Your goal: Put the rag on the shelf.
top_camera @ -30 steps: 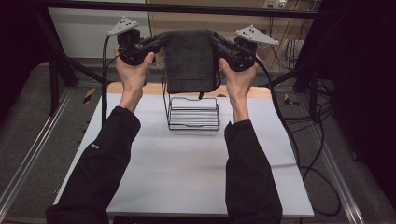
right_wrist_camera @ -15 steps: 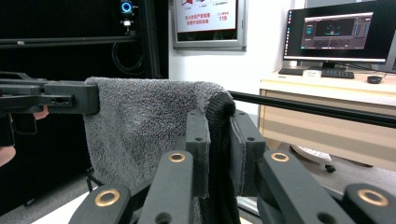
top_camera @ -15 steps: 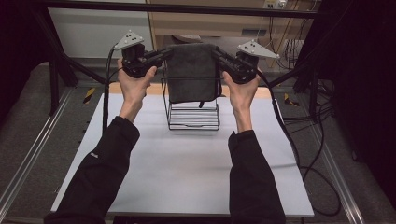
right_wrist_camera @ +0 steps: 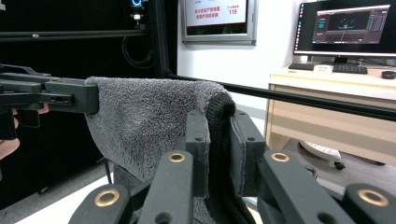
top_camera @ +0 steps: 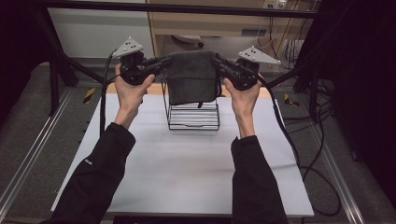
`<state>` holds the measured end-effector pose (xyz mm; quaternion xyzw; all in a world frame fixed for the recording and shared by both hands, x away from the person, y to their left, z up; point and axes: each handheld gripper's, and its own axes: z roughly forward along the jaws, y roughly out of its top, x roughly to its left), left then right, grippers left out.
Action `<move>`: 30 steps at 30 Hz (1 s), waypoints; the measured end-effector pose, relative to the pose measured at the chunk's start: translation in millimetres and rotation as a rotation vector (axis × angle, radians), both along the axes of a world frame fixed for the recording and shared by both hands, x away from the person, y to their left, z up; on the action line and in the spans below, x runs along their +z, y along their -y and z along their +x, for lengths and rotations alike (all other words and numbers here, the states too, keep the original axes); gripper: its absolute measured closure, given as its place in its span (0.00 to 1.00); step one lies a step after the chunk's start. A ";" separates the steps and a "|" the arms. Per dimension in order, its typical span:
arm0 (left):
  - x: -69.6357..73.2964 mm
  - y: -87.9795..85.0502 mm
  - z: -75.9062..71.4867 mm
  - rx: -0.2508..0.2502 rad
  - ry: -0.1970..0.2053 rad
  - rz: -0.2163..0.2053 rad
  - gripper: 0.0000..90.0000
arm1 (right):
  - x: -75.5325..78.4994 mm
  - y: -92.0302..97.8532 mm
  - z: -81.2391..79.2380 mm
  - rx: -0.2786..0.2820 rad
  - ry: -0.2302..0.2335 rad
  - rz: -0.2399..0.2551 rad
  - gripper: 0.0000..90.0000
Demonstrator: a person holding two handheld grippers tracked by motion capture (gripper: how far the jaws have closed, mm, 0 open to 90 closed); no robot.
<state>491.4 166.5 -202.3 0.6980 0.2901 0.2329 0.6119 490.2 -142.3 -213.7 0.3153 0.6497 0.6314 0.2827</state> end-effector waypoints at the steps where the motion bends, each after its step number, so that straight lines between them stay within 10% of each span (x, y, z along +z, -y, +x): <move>1: -0.5 -0.6 -1.6 -0.005 0.002 0.005 0.89 | -0.2 0.5 -1.2 0.004 -0.003 -0.002 0.89; 30: -27.0 -5.7 -33.6 -0.057 -0.127 0.097 0.84 | -21.7 7.7 -30.4 0.105 -0.083 -0.085 0.88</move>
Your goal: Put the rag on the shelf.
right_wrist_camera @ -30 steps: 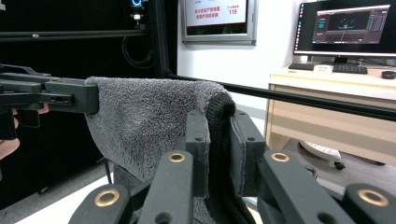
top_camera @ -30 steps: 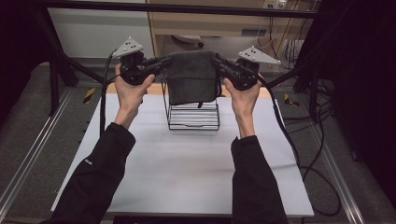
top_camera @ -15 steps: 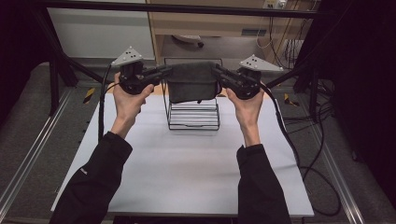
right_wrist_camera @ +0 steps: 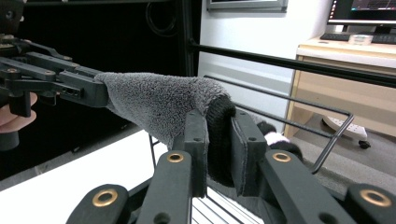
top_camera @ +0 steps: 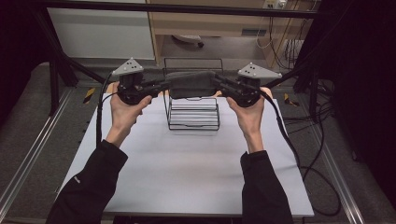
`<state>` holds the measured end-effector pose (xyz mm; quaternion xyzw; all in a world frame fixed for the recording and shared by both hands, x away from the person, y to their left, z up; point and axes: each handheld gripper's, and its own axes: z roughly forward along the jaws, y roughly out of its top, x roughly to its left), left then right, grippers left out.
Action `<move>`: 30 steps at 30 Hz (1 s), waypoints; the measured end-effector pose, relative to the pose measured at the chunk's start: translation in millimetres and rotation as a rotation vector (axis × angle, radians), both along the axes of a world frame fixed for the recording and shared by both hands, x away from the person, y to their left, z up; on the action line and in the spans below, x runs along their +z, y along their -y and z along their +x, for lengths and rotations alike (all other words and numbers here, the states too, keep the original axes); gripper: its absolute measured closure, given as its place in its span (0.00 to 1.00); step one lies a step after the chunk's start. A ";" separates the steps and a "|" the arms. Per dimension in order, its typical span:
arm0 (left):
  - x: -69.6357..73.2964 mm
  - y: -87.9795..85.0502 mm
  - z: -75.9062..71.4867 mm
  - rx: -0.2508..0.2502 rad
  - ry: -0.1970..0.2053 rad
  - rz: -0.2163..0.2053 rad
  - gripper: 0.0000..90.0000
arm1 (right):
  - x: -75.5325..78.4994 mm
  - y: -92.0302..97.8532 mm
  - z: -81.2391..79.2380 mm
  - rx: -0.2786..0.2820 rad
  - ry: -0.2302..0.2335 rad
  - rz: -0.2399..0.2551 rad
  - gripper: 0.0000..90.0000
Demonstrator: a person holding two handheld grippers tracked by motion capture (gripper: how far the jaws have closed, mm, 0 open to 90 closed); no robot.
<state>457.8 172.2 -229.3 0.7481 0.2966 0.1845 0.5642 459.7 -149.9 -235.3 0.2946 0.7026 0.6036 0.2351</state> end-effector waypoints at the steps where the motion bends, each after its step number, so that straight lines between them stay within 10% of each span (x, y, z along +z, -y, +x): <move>1: -0.8 -0.1 -1.2 -0.003 -0.002 0.006 0.84 | -1.1 0.2 -0.6 0.003 -0.001 -0.004 0.88; 13: 18.5 -20.1 -5.9 0.042 -0.013 -0.038 0.84 | -8.1 0.9 -5.1 0.017 0.012 -0.044 0.87; 30: 12.4 10.9 9.1 0.007 -0.084 0.029 0.99 | -13.5 1.0 -8.3 0.026 0.025 -0.064 0.82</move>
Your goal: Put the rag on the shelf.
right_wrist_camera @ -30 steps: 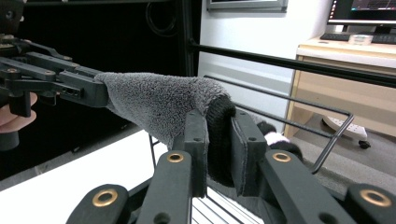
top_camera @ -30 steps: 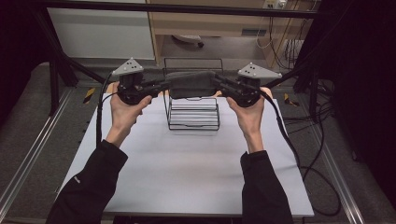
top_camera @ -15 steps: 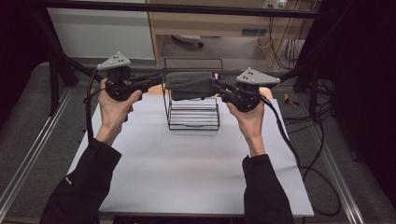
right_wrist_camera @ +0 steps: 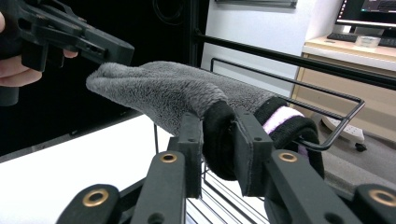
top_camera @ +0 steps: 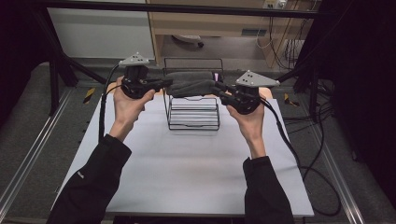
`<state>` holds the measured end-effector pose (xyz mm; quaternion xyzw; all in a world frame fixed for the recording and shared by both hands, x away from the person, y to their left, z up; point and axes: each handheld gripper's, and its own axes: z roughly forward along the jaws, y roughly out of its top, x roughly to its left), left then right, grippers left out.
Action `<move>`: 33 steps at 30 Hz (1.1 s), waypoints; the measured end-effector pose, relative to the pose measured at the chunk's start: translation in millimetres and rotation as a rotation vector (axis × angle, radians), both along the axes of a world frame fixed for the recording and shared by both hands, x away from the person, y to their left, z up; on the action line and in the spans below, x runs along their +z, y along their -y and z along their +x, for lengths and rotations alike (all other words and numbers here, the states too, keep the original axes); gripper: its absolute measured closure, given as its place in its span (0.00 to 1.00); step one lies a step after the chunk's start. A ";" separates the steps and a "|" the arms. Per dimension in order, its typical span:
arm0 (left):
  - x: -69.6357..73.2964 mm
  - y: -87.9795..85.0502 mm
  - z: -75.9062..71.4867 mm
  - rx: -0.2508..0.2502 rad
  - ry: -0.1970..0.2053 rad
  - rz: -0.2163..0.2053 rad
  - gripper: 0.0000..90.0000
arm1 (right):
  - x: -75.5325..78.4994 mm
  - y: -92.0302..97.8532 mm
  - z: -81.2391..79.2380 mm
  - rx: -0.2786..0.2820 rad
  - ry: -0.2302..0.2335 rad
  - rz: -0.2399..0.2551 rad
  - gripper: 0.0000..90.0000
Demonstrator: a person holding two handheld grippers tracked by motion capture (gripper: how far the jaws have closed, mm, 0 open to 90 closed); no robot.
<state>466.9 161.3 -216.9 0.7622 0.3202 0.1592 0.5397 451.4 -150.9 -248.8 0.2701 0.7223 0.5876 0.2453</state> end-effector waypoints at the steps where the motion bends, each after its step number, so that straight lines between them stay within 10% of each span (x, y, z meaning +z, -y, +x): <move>1: -1.1 0.0 -0.7 -0.002 0.000 0.003 0.99 | -0.1 -0.2 -0.2 0.000 -0.001 0.000 0.81; 15: -24.6 7.8 -5.0 -0.020 -0.001 0.105 0.99 | 6.7 7.8 -11.2 0.024 -0.037 0.025 0.54; 25: -40.5 13.8 -0.3 -0.004 -0.005 0.128 0.99 | -0.9 -0.2 -1.2 0.008 -0.116 0.009 0.97; 33: -52.4 16.5 7.2 0.022 -0.011 0.124 0.99 | -17.2 -6.5 14.7 -0.047 -0.177 -0.012 1.00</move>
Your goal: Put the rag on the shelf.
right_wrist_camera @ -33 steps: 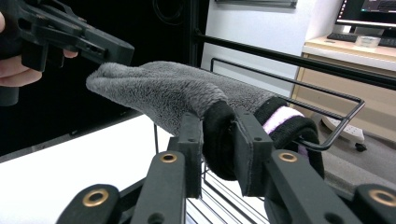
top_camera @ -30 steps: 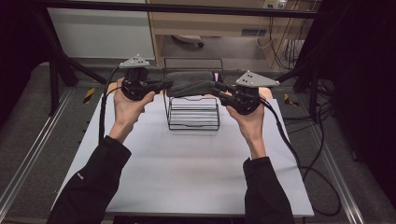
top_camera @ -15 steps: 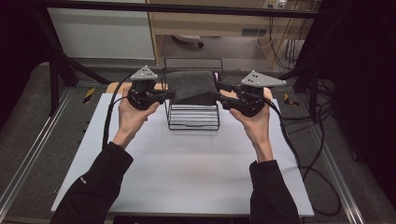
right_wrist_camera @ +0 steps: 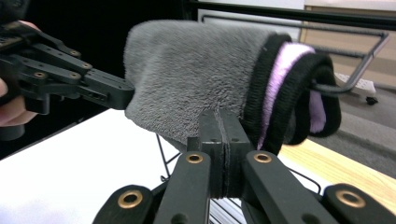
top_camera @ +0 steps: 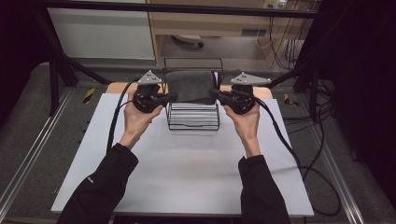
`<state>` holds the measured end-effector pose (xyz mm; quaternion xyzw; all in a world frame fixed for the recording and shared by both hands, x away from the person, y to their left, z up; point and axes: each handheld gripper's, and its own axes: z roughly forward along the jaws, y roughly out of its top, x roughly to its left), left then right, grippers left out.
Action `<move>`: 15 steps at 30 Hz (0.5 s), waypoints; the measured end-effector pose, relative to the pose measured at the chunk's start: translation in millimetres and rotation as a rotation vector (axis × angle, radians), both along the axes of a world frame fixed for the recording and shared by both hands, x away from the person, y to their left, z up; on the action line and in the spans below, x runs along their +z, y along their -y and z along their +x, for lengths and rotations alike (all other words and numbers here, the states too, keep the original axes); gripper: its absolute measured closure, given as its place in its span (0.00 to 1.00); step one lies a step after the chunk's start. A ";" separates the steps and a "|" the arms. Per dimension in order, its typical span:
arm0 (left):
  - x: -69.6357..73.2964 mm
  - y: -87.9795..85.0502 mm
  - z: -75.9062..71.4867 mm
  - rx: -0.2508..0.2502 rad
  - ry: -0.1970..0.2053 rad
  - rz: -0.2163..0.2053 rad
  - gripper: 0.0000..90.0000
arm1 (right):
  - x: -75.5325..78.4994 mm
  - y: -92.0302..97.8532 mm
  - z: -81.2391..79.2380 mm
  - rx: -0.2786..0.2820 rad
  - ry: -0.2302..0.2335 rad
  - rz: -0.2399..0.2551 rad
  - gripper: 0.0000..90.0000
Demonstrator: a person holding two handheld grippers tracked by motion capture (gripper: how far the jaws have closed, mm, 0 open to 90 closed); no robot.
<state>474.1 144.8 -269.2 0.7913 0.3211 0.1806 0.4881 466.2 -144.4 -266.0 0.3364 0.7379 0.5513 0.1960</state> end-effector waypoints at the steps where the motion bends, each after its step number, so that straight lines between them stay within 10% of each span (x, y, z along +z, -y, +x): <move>1: -1.4 0.0 1.2 0.002 -0.002 -0.002 0.99 | -2.2 0.0 2.0 -0.002 -0.003 -0.002 1.00; 15: -3.4 -3.2 0.7 -0.001 0.000 -0.018 0.96 | -7.8 4.7 2.1 -0.013 0.018 0.030 0.92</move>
